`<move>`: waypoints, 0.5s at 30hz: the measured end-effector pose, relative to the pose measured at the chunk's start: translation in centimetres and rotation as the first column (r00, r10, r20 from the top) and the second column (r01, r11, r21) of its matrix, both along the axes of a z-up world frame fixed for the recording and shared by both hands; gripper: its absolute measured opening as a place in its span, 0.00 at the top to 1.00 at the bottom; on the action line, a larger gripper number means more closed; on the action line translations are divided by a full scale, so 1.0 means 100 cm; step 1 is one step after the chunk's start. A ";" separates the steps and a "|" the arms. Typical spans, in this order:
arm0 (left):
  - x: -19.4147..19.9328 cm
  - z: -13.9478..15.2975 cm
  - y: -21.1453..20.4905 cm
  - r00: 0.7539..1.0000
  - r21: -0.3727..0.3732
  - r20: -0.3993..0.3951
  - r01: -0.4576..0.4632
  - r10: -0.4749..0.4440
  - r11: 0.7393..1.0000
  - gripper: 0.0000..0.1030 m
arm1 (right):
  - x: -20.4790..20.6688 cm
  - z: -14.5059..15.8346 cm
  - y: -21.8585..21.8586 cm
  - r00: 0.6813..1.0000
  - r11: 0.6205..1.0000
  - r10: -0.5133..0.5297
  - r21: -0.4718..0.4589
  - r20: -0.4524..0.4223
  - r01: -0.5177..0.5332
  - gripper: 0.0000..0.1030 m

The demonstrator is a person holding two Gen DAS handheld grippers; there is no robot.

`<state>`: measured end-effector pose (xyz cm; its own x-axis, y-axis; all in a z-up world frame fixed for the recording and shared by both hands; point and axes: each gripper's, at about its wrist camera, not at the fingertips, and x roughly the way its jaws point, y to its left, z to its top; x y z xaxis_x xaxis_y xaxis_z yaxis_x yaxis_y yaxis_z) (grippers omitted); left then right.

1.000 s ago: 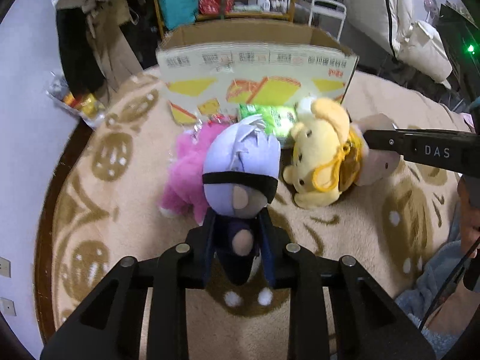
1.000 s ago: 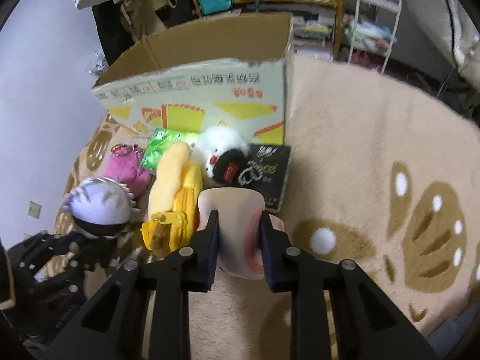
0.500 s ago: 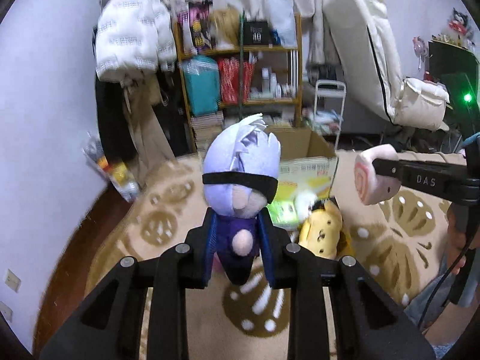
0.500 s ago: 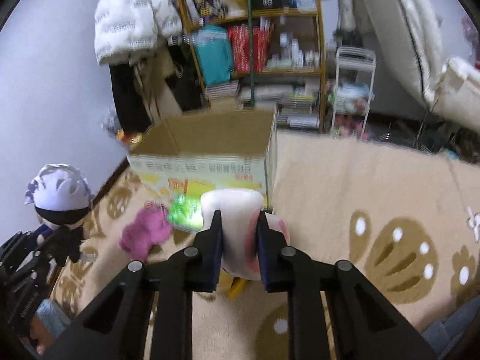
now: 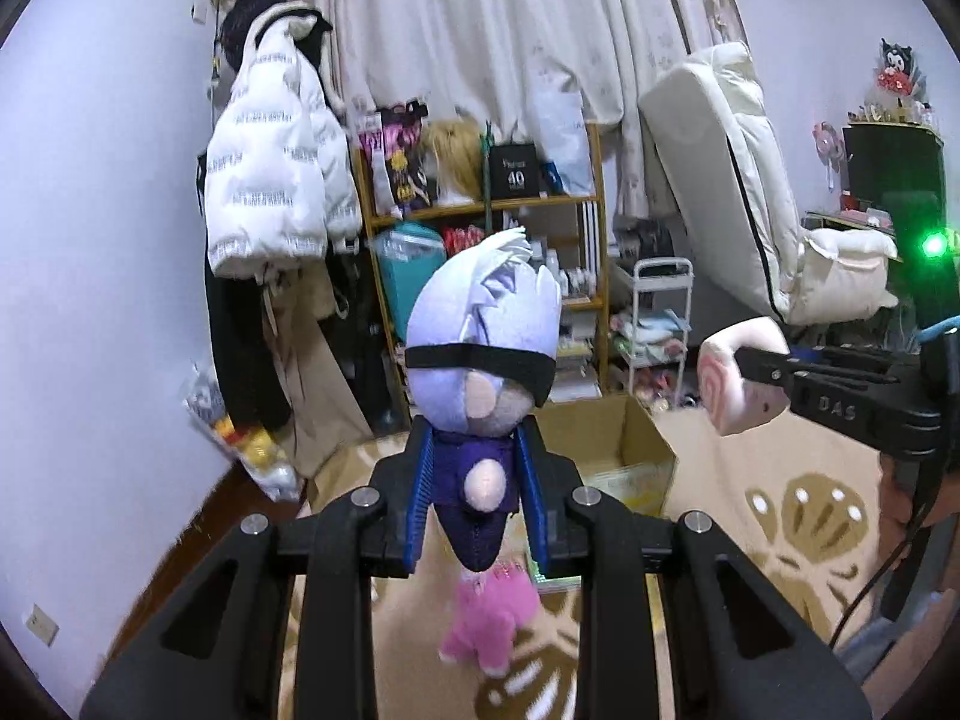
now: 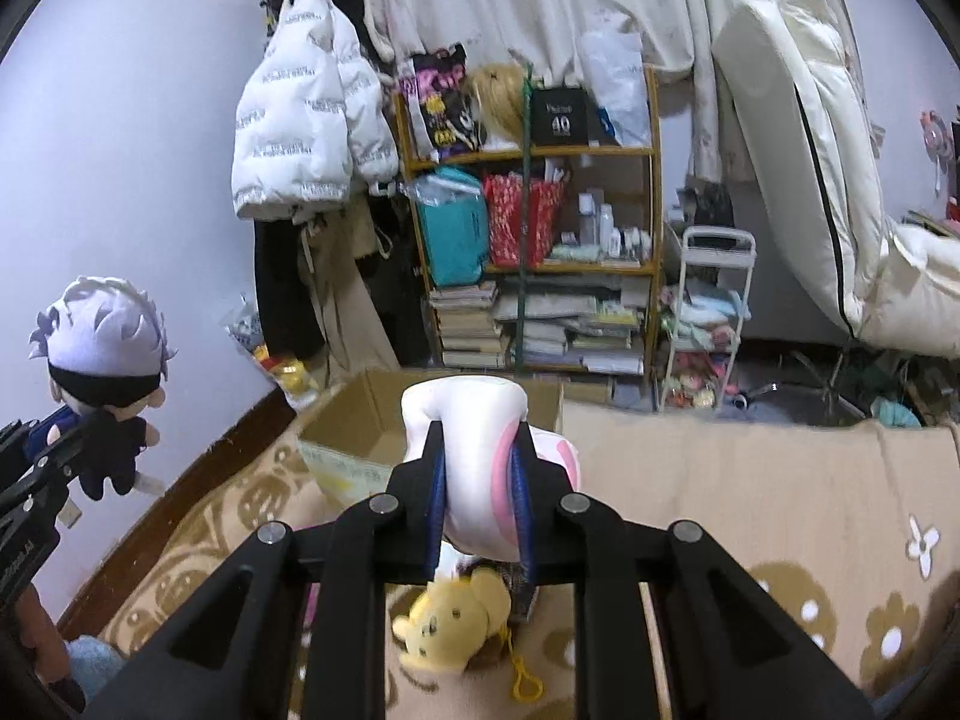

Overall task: Organize soft objects
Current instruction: 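Lift the doll with the left tool while the right tool lifts the roll cushion over the box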

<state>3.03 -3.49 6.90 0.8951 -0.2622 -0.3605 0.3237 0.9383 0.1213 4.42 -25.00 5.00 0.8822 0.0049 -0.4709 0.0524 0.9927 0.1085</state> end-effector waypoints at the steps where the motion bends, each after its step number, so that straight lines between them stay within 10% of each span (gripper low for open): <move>1: 0.005 0.003 -0.002 1.000 0.000 0.003 0.001 -0.001 1.000 0.75 | 0.003 0.006 -0.001 1.000 1.000 -0.002 -0.007 0.014 0.003 0.80; 15: 0.087 0.003 -0.017 1.000 -0.059 -0.003 0.019 -0.019 0.998 0.74 | 0.067 0.019 -0.017 0.994 0.999 0.018 0.029 0.107 -0.021 0.80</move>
